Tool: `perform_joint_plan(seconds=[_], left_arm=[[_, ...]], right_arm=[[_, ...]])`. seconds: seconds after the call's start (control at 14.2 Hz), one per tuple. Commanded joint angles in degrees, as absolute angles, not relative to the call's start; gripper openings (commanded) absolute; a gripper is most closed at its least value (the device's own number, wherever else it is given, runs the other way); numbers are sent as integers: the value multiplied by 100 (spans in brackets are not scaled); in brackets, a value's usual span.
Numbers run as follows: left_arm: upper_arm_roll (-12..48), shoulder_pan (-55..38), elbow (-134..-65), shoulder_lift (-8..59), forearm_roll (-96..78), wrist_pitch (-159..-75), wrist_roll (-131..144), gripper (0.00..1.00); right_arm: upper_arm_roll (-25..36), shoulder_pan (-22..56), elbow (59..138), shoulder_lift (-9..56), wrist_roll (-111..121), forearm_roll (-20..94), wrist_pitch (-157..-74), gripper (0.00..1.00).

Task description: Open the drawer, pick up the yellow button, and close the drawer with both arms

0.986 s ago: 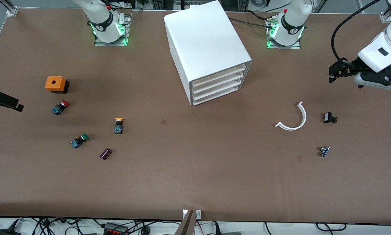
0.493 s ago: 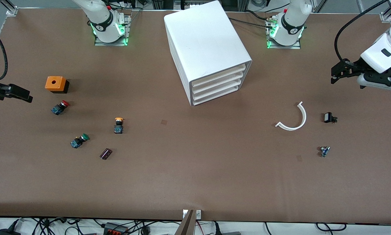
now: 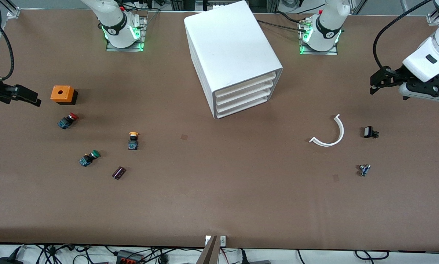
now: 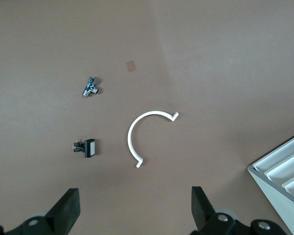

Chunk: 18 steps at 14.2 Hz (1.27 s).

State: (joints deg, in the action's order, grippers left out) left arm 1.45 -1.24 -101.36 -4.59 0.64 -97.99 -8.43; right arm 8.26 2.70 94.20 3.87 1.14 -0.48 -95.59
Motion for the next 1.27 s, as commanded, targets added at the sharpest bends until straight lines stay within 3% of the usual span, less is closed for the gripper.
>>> perform_joint_plan(seconds=[0.0,1.2], left_arm=[[220,-70,-10143,-519,132,-9817,-958,100],[343,-53,-9967,-448,167,-9738,-958,100]], right_arm=[[800,299,9562,229,167,-123,-9545,100],[773,395,9519,246,158,-132,-9624,100]])
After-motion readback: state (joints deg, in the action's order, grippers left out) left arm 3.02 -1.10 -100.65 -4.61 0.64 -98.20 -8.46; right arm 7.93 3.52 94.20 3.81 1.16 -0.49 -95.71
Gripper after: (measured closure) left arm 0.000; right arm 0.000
